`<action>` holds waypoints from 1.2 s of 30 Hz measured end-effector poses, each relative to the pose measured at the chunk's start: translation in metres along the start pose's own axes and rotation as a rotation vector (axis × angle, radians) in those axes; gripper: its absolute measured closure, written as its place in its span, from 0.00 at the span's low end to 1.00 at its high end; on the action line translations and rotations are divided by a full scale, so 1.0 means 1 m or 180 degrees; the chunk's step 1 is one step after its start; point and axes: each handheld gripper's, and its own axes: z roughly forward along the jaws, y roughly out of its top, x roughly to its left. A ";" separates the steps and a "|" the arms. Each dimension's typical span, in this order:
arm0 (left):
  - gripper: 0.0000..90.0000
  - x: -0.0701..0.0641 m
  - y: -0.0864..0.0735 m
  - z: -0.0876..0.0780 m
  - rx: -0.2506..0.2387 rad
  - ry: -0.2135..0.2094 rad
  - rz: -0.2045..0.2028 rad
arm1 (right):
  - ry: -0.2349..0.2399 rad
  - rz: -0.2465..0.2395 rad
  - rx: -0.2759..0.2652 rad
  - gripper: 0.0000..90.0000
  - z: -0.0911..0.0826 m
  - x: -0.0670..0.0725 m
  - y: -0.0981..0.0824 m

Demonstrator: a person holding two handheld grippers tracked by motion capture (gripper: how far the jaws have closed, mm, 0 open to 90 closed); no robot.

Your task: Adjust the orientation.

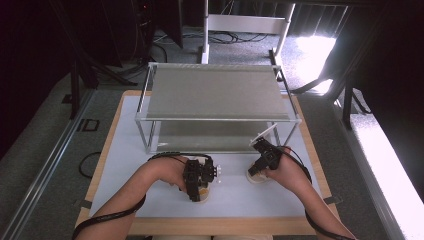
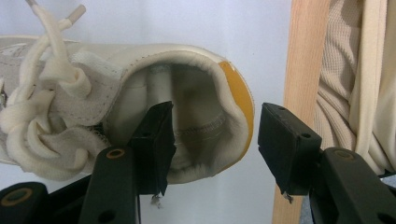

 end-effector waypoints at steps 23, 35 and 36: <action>0.52 0.001 0.001 0.001 0.0007 0.0018 0.0005 | 0.0085 -0.2411 0.0553 0.87 -0.001 0.047 -0.008; 0.52 0.000 0.001 0.002 0.0000 0.0003 -0.0032 | 0.0038 -0.3314 0.0793 0.87 0.008 0.067 -0.018; 0.52 0.000 0.001 0.002 -0.0003 0.0000 -0.0033 | 0.0061 -0.3370 0.0793 0.87 0.009 0.068 -0.018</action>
